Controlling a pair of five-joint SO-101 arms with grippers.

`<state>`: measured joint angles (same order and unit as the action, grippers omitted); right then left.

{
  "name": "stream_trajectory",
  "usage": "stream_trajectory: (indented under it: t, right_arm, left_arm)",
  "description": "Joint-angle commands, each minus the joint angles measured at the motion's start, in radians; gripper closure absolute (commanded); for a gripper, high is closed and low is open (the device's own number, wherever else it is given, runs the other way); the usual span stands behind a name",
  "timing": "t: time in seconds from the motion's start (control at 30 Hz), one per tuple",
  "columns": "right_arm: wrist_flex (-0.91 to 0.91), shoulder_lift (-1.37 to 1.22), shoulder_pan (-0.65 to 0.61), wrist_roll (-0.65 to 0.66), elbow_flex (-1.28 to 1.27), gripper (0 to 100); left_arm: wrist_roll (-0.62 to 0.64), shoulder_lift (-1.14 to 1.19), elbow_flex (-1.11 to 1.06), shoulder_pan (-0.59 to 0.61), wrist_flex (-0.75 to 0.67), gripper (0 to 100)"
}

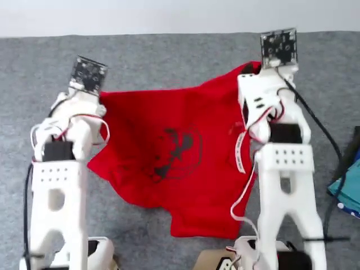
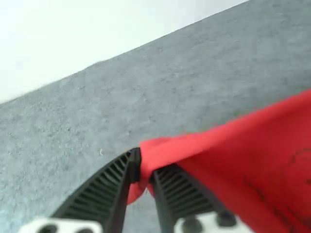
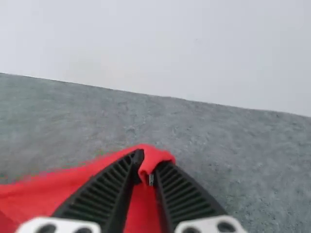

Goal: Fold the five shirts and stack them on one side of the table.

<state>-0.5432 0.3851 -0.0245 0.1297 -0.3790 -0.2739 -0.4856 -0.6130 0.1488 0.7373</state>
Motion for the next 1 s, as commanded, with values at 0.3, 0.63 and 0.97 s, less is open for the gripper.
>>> stream_trajectory:
  t: [0.3, 0.63, 0.97]
  right_arm:
    - [0.028, -0.441, 0.050, -0.002, 0.528, 99.0]
    - [0.019, -0.664, 0.084, 0.000, 0.753, 99.0]
    - [0.027, -0.725, 0.140, 0.000, 0.852, 99.0]
  left_arm:
    - [-0.003, 0.618, 0.616, 0.031, -0.034, 100]
    - [0.000, 0.970, 1.090, 0.000, 0.063, 100]
    - [0.115, 1.231, 1.531, -0.060, 0.060, 100]
